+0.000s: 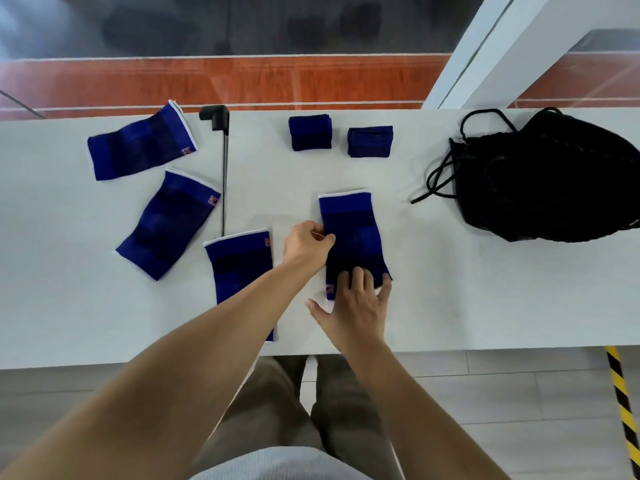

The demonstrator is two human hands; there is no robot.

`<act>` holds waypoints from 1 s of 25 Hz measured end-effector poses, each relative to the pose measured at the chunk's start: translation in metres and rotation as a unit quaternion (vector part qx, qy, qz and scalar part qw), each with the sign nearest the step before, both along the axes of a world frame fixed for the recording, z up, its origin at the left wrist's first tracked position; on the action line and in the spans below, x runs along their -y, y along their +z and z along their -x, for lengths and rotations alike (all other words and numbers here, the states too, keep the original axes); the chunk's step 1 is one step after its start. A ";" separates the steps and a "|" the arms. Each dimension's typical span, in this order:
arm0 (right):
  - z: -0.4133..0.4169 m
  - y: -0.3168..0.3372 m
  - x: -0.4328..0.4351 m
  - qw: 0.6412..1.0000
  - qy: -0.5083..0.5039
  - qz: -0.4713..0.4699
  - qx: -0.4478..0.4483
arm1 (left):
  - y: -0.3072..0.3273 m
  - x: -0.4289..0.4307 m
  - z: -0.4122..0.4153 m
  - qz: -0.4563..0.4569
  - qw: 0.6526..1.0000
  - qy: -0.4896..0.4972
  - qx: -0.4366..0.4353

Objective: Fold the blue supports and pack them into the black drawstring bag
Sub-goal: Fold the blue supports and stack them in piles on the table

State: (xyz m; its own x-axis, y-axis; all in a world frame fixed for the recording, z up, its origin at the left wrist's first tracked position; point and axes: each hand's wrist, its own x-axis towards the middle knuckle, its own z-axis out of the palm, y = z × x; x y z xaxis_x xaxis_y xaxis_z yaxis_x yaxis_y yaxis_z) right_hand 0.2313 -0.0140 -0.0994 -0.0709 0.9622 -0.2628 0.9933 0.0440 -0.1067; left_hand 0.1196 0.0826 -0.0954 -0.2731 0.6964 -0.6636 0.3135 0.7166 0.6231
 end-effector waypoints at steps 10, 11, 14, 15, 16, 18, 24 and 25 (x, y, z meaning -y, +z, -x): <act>-0.008 0.031 -0.015 0.897 -0.181 0.008 -0.403 | 0.052 -0.002 0.022 -0.172 0.984 0.039 -0.041; -0.009 0.036 -0.020 0.866 -0.229 0.018 -0.445 | 0.057 -0.007 0.021 -0.208 0.977 0.012 -0.055; -0.019 0.035 -0.034 0.810 -0.329 0.044 -0.484 | 0.051 -0.008 0.018 -0.252 0.951 -0.154 -0.088; -0.025 0.030 -0.035 0.815 -0.340 0.053 -0.466 | 0.040 -0.003 0.019 -0.231 0.935 -0.237 -0.126; -0.030 0.026 -0.034 0.840 -0.330 0.050 -0.428 | 0.028 0.007 0.021 -0.190 0.912 -0.320 -0.171; -0.042 0.012 -0.027 0.917 -0.244 -0.002 -0.314 | 0.007 0.030 0.026 -0.120 0.856 -0.438 -0.246; -0.043 -0.016 -0.004 0.989 0.024 0.006 -0.149 | -0.003 0.053 0.029 -0.136 0.849 -0.432 -0.271; -0.045 -0.017 -0.004 0.990 0.015 -0.001 -0.139 | 0.000 0.056 0.033 -0.156 0.857 -0.407 -0.276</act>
